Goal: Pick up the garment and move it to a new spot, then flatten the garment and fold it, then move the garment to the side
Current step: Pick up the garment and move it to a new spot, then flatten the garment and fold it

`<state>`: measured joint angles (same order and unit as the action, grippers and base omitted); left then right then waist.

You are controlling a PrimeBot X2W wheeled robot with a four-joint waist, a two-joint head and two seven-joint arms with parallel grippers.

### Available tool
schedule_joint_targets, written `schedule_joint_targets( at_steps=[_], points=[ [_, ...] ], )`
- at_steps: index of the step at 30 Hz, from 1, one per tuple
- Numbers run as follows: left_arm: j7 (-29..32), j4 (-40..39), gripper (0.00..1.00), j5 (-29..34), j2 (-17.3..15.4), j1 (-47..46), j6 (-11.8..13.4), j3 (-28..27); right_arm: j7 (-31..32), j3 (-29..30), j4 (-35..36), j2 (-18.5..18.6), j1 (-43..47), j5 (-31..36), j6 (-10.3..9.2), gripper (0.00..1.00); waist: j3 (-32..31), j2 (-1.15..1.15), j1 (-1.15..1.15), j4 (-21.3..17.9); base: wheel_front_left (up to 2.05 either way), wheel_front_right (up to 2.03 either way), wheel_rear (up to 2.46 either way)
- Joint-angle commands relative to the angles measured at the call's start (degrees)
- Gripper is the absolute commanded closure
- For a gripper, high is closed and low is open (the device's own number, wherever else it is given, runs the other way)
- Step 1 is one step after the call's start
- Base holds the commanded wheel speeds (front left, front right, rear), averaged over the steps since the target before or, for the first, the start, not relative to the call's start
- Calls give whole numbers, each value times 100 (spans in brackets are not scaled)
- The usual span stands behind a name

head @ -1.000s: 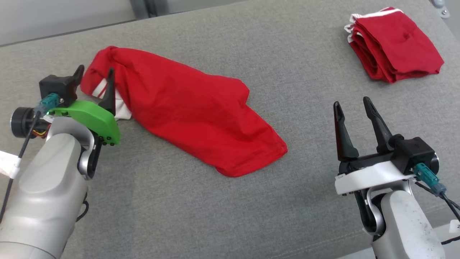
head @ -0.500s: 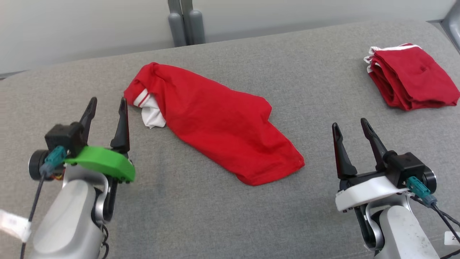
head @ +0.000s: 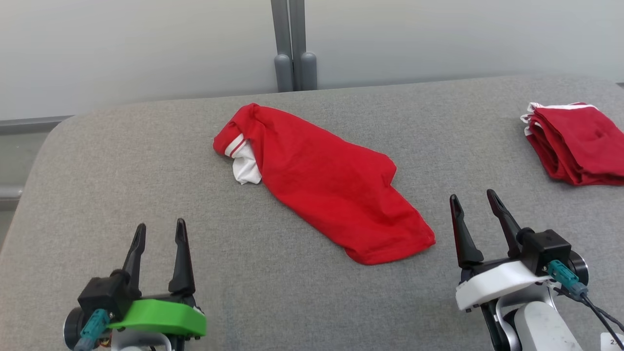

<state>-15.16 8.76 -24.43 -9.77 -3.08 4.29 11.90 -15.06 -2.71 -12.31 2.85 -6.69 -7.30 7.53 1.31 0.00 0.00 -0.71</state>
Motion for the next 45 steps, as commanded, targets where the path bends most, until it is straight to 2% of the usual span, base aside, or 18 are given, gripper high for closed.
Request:
schedule_joint_targets(
  at_steps=[1, 18, 32, 38, 45],
  points=[
    [4, -38, 0, 60, 57, 162, -37, -75, -16, -15, 17, 7, 110, -79, -8, 0, -70, 0, 0, 63, 0, 0, 0],
    [4, 257, 0, 560, 410, 337, -368, -436, -16, -106, -36, 7, 204, -247, -7, 0, -83, 0, 0, 54, 0, 0, 0],
    [4, 381, 0, 694, 531, 232, -485, -602, -16, 7, -241, 7, -6, -64, -7, 0, 14, 0, 0, 242, 0, 0, 0],
    [4, 347, 0, 756, 589, 123, -529, -598, 86, 137, -953, 69, -729, 162, -7, 0, 246, 0, 0, 497, 0, 0, 0],
    [4, 409, 0, 757, 641, -66, -558, -517, 384, 124, -2279, 414, -1837, -200, -7, 0, 685, 0, 0, 1023, 0, 0, 0]
  ],
)
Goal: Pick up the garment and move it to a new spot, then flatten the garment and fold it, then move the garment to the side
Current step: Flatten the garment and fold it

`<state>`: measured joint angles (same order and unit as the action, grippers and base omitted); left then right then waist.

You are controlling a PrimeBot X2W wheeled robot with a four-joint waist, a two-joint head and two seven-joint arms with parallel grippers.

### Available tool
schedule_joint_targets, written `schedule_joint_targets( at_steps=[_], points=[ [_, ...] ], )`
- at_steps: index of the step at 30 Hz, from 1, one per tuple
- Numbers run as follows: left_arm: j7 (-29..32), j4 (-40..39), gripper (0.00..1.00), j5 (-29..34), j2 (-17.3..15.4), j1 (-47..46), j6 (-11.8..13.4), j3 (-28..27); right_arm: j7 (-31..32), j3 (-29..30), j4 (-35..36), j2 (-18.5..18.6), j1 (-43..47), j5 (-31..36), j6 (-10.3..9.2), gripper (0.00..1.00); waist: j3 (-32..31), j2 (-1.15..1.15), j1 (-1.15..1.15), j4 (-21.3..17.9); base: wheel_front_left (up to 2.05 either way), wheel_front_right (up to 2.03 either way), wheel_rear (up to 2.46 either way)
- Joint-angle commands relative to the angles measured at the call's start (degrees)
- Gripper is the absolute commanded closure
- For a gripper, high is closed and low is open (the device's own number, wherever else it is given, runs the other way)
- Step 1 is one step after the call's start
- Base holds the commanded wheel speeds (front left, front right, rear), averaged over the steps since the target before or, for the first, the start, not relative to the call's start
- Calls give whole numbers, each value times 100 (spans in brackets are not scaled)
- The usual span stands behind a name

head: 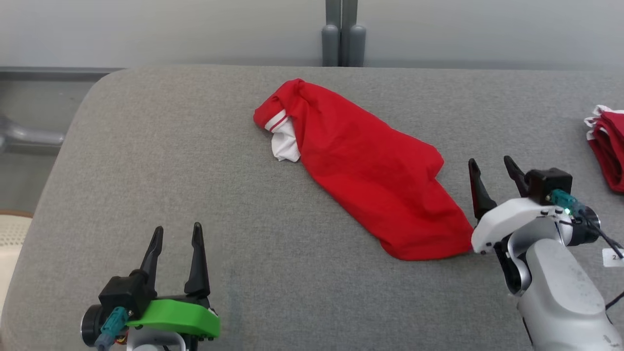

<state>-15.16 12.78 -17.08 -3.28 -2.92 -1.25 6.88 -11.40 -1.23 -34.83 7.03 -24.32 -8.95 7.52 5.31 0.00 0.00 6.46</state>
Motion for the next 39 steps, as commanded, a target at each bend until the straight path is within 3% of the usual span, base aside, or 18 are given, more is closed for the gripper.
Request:
schedule_joint_targets(
  at_steps=[1, 8, 16, 18, 21, 22, 31, 39],
  points=[
    [4, 15, 0, 19, -2, -100, -6, -1, 49, -45, -173, 40, -191, -95, -6, 0, 340, 0, 0, 373, 0, 0, 0],
    [4, 83, 0, 13, 28, -182, -13, 13, 247, -385, -1182, 267, -920, -752, -6, 0, 588, 0, 0, 756, 0, 0, 0],
    [4, 134, 0, 83, 36, -162, -23, -3, 478, -921, -1831, 324, -1178, -1631, -6, 0, 526, 0, 0, 875, 0, 0, 0],
    [4, 134, 0, 98, 38, -130, -21, -15, 428, -1064, -1859, 339, -1191, -1835, -6, 53, 491, 0, 0, 860, 0, 0, 0],
    [4, 140, 0, 136, 37, -74, -17, -34, 333, -1329, -1862, 370, -1193, -2061, -6, 82, 438, 0, 0, 801, 0, 0, 0],
    [4, 139, 0, 149, 38, -59, -17, -40, 279, -1397, -1850, 392, -1197, -2108, -6, 99, 427, 0, 0, 779, 0, 0, 0],
    [4, 157, 0, 177, 36, 1, -35, -53, -224, -1926, -1580, 583, -1418, -2356, -6, 100, 267, 0, 0, 503, 0, 0, 0],
    [4, 180, 0, 170, 36, 49, -49, -38, -343, -3020, -493, 360, -1319, -2364, -6, 100, 68, 0, 0, 472, 0, 0, 0]
  ],
)
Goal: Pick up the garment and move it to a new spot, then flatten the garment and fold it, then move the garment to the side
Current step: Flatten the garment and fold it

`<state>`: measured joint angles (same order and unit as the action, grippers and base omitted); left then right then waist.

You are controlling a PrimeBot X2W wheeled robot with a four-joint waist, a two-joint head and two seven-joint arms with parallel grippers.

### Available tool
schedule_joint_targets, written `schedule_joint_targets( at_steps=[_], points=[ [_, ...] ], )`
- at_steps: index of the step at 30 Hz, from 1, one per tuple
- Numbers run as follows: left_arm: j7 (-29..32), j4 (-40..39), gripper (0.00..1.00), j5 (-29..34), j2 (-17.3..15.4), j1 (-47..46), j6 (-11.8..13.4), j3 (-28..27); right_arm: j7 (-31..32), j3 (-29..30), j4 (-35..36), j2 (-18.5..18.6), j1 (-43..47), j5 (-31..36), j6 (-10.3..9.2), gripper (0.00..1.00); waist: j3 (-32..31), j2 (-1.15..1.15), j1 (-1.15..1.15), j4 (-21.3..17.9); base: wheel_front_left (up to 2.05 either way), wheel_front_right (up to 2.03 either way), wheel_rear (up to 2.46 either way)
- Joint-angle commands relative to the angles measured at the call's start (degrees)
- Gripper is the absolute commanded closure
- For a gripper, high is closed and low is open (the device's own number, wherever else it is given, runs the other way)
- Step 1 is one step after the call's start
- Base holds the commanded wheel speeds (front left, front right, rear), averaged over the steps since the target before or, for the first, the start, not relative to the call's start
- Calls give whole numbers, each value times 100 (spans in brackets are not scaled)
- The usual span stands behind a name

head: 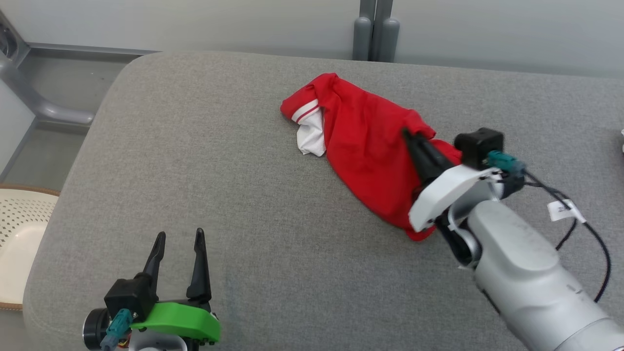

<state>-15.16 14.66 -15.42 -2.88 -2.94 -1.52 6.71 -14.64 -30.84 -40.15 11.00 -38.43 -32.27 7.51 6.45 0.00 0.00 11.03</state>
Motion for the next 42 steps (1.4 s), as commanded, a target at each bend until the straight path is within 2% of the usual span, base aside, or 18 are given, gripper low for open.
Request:
schedule_joint_targets(
  at_steps=[1, 8, 11, 18, 19, 20, 21, 22, 25, 29, 33, 34, 37, 42],
  points=[
    [4, -16, 0, 9, -4, 58, -19, -29, -18, -239, 170, -90, 142, -57, -4, 100, -60, 0, 0, 30, 0, 0, 0],
    [4, -41, 0, -1, -4, 85, -30, -81, 238, -1562, 764, -417, 415, -350, -5, 100, -121, 0, 0, 217, 0, 0, 0],
    [4, -46, 0, -59, -4, 58, -17, -57, 257, -2108, 593, -603, 469, -473, -4, 100, -99, 0, 0, 379, 0, 0, 0],
    [4, -54, 0, -105, -4, 61, 37, -29, 176, -2900, 60, -776, 531, -708, -4, 100, -42, 0, 0, 586, 0, 0, 0],
    [4, -54, 0, -119, -4, 67, 41, -23, 167, -2958, -6, -781, 530, -738, -4, 80, -39, 0, 0, 595, 0, 0, 0],
    [4, -54, 0, -132, -4, 71, 47, -17, 136, -3027, -75, -788, 525, -768, -4, 55, -35, 0, 0, 603, 0, 0, 0],
    [4, -54, 0, -146, -4, 74, 57, -14, 112, -3076, -119, -796, 518, -781, -4, 6, -33, 0, 0, 604, 0, 0, 0],
    [4, -55, 0, -150, -4, 80, 64, -15, 86, -3127, -156, -803, 512, -828, -4, 0, -34, 0, 0, 598, 0, 0, 0],
    [4, -67, 0, -175, -4, 113, 89, -31, 17, -3171, -171, -807, 471, -897, -4, 0, -52, 0, 0, 526, 0, 0, 0],
    [4, -75, 0, -190, -4, 144, 92, -32, -52, -2977, -26, -806, 447, -927, -4, 0, -111, 0, 0, 364, 0, 0, 0],
    [5, -99, 0, -192, -5, 159, 102, -32, -55, -2311, 410, -715, 636, -756, -4, 0, -176, 0, 0, 171, 0, 0, 0],
    [5, -111, 0, -188, -5, 172, 105, -32, -54, -1838, 636, -575, 790, -595, -5, 0, -199, 0, 0, 85, 0, 0, 0],
    [5, -121, 0, -185, -5, 193, 105, -19, -55, -1037, 818, -385, 1001, -286, -5, 0, -218, 0, 0, -6, 0, 0, 0],
    [4, -133, 0, -199, -6, 191, 92, 33, -56, 306, 503, -158, 1332, 360, -4, 0, -191, 0, 0, -7, 0, 0, 0]
  ],
)
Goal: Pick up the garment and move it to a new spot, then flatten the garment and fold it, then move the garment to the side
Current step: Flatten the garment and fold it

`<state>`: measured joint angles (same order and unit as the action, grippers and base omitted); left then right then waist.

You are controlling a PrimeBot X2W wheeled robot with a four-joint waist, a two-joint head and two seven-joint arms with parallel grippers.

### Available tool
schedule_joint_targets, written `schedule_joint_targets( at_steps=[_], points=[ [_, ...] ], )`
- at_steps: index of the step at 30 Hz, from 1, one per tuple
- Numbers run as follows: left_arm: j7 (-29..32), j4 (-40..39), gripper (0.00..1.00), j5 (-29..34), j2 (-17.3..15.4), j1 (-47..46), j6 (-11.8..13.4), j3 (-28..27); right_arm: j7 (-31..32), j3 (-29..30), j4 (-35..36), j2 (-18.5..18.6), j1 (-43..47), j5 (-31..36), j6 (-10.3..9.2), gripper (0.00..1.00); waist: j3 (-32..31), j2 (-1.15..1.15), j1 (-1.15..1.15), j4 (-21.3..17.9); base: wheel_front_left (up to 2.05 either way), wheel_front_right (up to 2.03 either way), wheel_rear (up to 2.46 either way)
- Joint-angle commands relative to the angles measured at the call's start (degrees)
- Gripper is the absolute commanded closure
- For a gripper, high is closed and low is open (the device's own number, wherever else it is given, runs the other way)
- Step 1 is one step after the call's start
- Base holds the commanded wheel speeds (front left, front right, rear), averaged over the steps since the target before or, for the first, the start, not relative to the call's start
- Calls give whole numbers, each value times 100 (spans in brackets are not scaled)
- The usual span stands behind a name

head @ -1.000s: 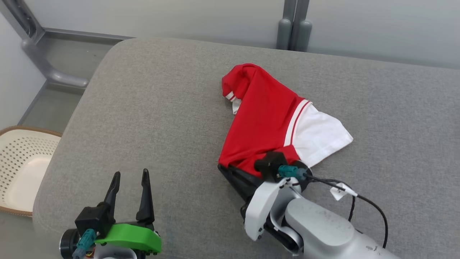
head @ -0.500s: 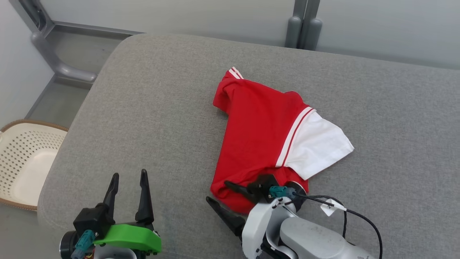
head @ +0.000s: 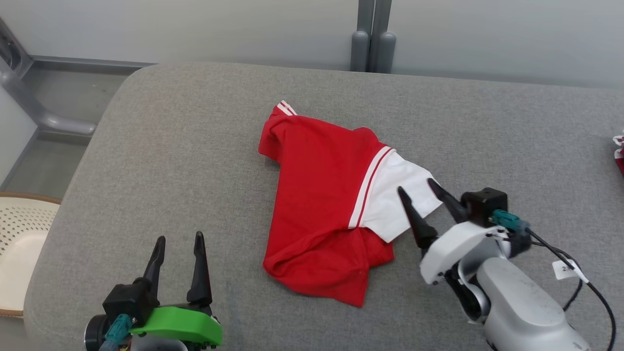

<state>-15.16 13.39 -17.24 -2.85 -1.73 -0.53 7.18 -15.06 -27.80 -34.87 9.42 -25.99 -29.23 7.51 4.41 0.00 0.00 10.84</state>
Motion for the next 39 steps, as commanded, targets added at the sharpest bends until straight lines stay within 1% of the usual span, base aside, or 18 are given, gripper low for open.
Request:
schedule_joint_targets(
  at_steps=[1, 3, 5, 7, 13, 17, 18, 19, 20, 21, 22, 23, 24, 27, 31, 33, 36, 39],
  points=[
    [5, -4, 0, -16, -9, 73, -2, -9, -14, 289, -190, 25, 123, 247, -4, 0, 33, 0, 0, 24, 0, 0, 0],
    [4, 6, 0, -15, -9, 62, 4, -6, -14, 696, -497, -25, 153, 483, -4, 0, 77, 0, 0, 55, 0, 0, 0],
    [4, 17, 0, -10, -9, 22, -15, -3, -14, 1002, -788, -132, 128, 625, -3, 0, 119, 0, 0, 96, 0, 0, 0],
    [5, 25, 0, -15, -9, -29, -25, 10, -14, 1252, -1079, -165, 5, 763, -4, 0, 165, 0, 0, 147, 0, 0, 0],
    [4, 47, 0, -2, -9, -127, -12, 38, -16, 1807, -1744, -342, -302, 854, -5, 0, 284, 0, 0, 327, 0, 0, 0],
    [4, 70, 0, 30, -9, -130, -25, 33, -15, 1900, -2051, -425, -469, 734, -4, 0, 308, 0, 0, 433, 0, 0, 0],
    [4, 73, 0, 36, -9, -132, -21, 29, -15, 1908, -2093, -435, -495, 699, -5, 22, 305, 0, 0, 451, 0, 0, 0],
    [4, 77, 0, 37, -9, -131, -21, 26, -16, 1912, -2130, -448, -511, 654, -5, 57, 296, 0, 0, 470, 0, 0, 0],
    [4, 77, 0, 47, -9, -127, -20, 17, -16, 1905, -2153, -457, -520, 621, -5, 67, 288, 0, 0, 482, 0, 0, 0],
    [4, 74, 0, 53, -9, -123, -19, 11, -15, 1890, -2170, -464, -525, 598, -5, 78, 280, 0, 0, 490, 0, 0, 0],
    [4, 72, 0, 58, -9, -117, -18, 4, -16, 1858, -2165, -476, -536, 567, -5, 86, 266, 0, 0, 499, 0, 0, 0],
    [4, 71, 0, 64, -9, -110, -16, -2, -15, 1838, -2127, -478, -546, 547, -4, 98, 251, 0, 0, 503, 0, 0, 0],
    [4, 62, 0, 68, -9, -100, -10, -17, -15, 1803, -2076, -480, -546, 530, -4, 100, 232, 0, 0, 507, 0, 0, 0],
    [4, 42, 0, 82, -9, -57, -4, -53, -16, 1695, -1831, -495, -540, 477, -4, 100, 181, 0, 0, 498, 0, 0, 0],
    [4, 22, 0, 101, -9, 12, -1, -109, -15, 1286, -1239, -562, -537, 332, -4, 100, 100, 0, 0, 477, 0, 0, 0],
    [4, 8, 0, 105, -9, 29, 4, -137, -15, 961, -902, -585, -544, 260, -4, 100, 59, 0, 0, 475, 0, 0, 0],
    [4, 4, 0, 98, -9, 68, 5, -178, -16, 310, -488, -614, -598, 96, -4, 100, -6, 0, 0, 502, 0, 0, 0],
    [4, 5, 0, 85, -9, 102, -1, -214, -13, -346, -251, -627, -722, -152, -4, 100, -46, 0, 0, 572, 0, 0, 0]
  ],
)
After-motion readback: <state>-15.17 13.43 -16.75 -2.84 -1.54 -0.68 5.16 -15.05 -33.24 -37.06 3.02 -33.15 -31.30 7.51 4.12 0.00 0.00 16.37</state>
